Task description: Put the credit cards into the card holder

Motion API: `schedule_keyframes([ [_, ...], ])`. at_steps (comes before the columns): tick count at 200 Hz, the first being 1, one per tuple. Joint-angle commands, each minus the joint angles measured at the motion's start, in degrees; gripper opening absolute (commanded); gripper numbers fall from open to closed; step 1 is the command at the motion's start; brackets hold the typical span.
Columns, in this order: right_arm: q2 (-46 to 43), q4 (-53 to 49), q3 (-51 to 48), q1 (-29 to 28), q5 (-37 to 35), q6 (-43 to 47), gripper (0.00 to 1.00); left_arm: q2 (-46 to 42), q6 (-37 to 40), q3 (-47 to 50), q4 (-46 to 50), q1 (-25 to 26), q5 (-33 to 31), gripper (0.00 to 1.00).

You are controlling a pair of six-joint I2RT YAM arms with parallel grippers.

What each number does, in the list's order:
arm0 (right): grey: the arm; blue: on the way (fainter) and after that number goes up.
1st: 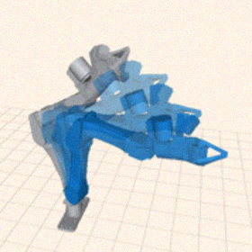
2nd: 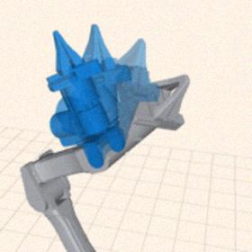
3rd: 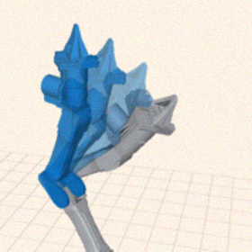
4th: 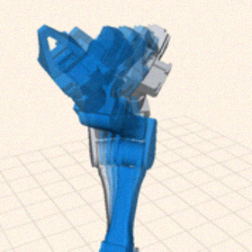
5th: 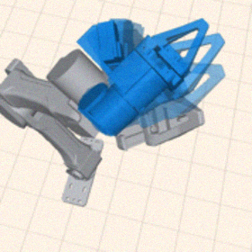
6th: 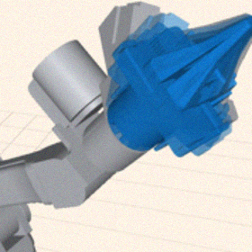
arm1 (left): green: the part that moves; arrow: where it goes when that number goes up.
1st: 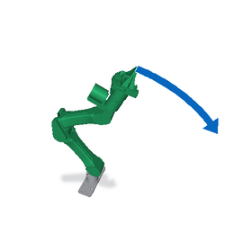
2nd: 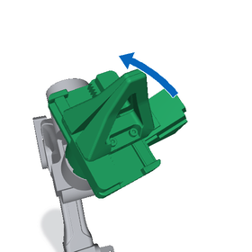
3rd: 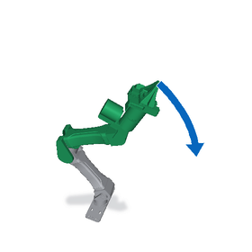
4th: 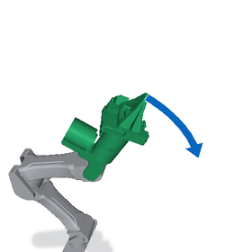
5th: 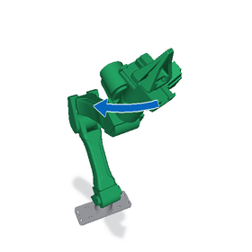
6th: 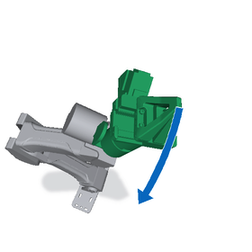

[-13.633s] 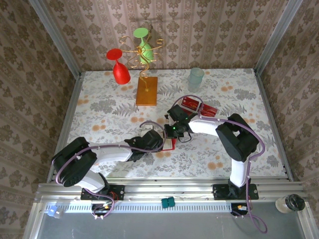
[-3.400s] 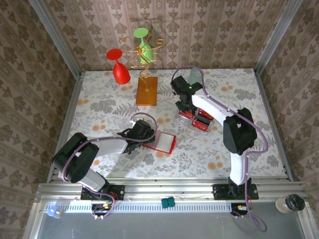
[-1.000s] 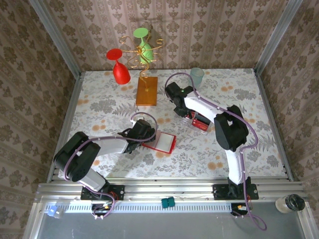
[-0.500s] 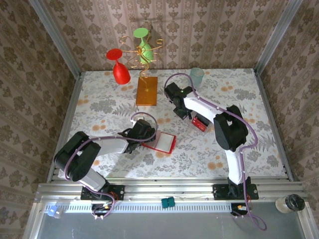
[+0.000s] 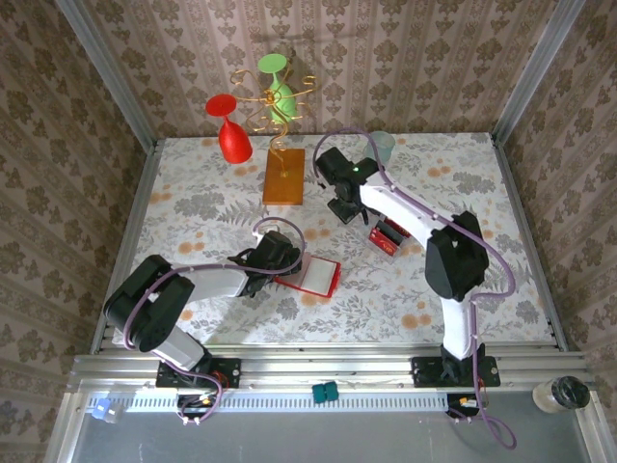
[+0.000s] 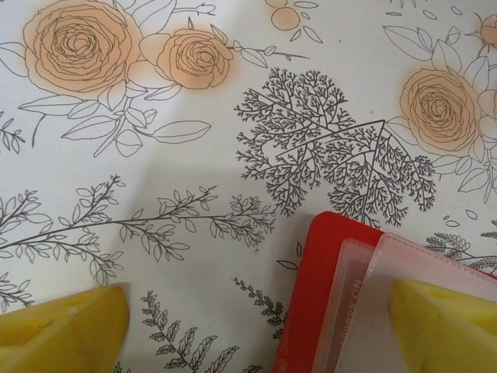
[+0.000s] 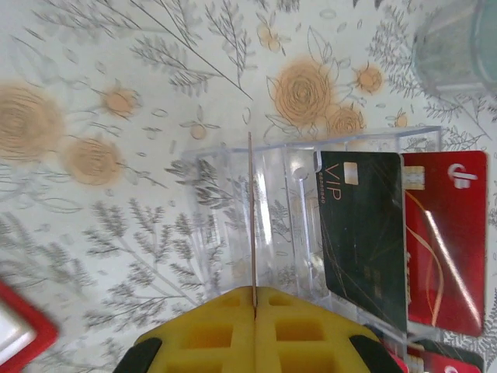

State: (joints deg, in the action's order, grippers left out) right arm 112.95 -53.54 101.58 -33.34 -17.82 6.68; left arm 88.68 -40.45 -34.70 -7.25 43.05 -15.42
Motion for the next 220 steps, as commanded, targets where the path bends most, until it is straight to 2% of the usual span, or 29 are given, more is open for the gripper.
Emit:
schedule_keyframes([
  [1,-4.3,-2.5,0.4,-0.2,4.2,-4.1,0.0,0.1,-0.9,-0.2,3.5,0.2,4.2,0.89],
  [66,-16.1,6.9,-15.6,-0.1,14.9,-15.1,0.0,-4.6,-0.1,-0.8,5.6,1.5,3.2,0.89],
  [94,-20.7,12.3,-23.5,0.6,19.9,-20.1,0.0,-4.5,0.8,-2.3,6.3,2.7,3.1,0.89],
  [144,-25.9,19.7,-34.9,3.1,24.5,-26.8,0.0,-2.3,1.2,-3.9,7.2,4.0,2.1,0.9],
  [220,-31.0,25.1,-42.8,9.0,31.0,-29.8,0.0,-0.1,-0.2,-5.3,8.8,7.5,0.1,0.9],
])
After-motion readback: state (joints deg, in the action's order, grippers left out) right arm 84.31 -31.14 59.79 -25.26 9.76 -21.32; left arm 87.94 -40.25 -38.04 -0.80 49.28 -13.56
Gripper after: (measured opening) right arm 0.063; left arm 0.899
